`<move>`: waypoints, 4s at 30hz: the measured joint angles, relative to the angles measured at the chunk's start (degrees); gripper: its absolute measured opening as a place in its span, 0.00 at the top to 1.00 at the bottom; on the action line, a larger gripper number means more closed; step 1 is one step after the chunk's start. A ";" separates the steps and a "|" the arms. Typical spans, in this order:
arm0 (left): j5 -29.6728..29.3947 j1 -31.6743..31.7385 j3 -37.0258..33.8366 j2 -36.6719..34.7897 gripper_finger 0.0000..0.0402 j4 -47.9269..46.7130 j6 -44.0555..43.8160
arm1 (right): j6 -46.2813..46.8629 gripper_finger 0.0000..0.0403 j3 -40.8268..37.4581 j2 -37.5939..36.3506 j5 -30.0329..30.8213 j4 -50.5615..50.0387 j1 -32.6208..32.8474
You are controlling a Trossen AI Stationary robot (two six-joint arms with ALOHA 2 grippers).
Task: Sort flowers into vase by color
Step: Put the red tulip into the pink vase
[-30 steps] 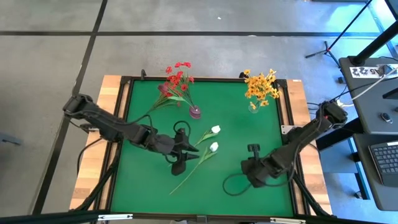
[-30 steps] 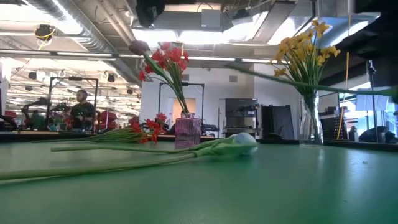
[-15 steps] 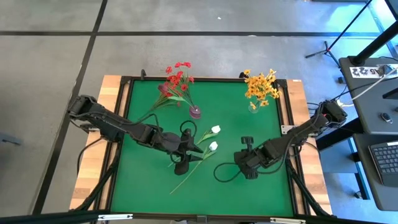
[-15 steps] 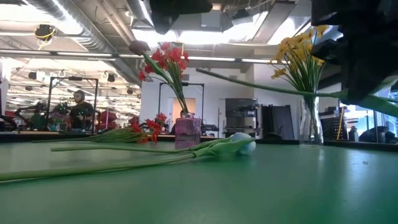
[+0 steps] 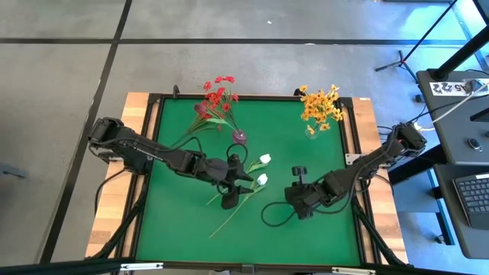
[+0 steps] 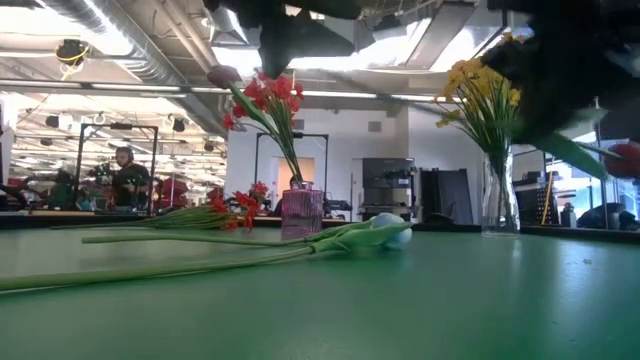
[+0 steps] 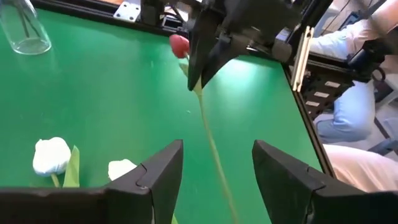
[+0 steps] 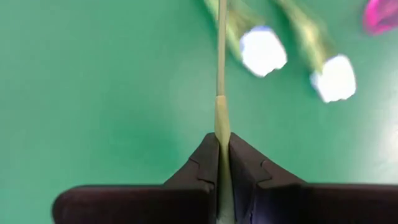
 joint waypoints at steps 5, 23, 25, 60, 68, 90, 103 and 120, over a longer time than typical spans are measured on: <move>0.15 -0.12 0.00 0.21 0.53 -2.36 -2.17 | -2.30 0.95 5.05 0.00 2.18 -0.34 0.04; -0.35 -0.74 -0.09 1.05 0.53 -3.76 -3.22 | -4.31 0.95 8.20 1.02 1.00 -2.35 0.15; -0.46 -0.27 -0.09 1.05 0.53 -3.65 -3.52 | -4.05 0.95 8.14 1.35 0.47 -3.48 0.15; 5.48 -0.81 -0.09 1.01 0.62 -4.78 -9.93 | -3.15 0.95 8.16 2.36 0.63 -4.95 0.15; 5.46 -0.81 -0.09 1.01 0.76 -6.44 -8.62 | -3.15 0.95 8.14 2.34 1.09 -4.96 0.14; 3.71 -0.79 0.02 1.01 1.00 -8.57 -7.20 | -3.02 0.84 9.58 1.73 -4.31 -7.90 0.19; -4.05 -0.95 0.00 1.01 1.00 -9.12 -6.07 | 1.62 0.42 17.90 1.73 -5.79 -16.59 0.56; -15.98 0.69 -0.04 -4.12 1.00 0.20 -1.57 | 6.29 0.41 16.25 -7.98 30.86 -5.24 19.62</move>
